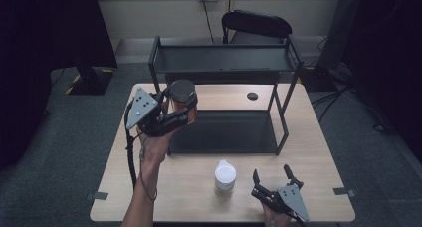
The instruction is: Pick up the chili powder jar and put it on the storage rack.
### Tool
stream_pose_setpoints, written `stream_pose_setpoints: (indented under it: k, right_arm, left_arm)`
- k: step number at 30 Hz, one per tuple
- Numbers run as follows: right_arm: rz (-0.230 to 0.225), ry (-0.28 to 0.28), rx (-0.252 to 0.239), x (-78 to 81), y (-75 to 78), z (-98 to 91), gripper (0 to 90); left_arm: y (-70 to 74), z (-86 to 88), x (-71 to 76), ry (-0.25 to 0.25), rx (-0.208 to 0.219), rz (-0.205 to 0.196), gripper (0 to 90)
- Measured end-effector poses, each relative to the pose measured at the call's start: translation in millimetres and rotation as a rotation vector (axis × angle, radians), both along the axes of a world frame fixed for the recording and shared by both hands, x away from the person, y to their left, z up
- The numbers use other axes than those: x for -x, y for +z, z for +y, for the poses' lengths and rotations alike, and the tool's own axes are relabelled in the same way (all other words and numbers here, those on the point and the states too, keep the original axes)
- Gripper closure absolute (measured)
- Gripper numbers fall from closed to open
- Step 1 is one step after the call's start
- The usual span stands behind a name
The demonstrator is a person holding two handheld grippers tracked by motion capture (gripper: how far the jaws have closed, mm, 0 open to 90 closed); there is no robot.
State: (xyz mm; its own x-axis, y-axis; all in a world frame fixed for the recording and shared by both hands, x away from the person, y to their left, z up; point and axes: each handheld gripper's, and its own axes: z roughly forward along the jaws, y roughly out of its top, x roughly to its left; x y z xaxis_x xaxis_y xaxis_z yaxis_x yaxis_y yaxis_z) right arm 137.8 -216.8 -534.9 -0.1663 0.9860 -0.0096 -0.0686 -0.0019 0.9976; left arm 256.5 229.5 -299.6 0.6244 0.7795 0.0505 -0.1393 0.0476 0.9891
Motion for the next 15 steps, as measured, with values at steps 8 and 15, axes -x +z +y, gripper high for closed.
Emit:
stream_pose_setpoints:
  k: [8,15]
  right_arm:
    - [0.000,0.002,0.000,-0.1,0.1,-0.4,0.7]
    - [0.001,0.002,0.000,-0.1,0.1,-0.4,0.7]
  left_arm:
    - [29.0,-2.3,-12.6,0.009,0.007,-0.012,32.9]
    - [52.5,-5.4,-27.1,0.018,0.021,-0.018,33.0]
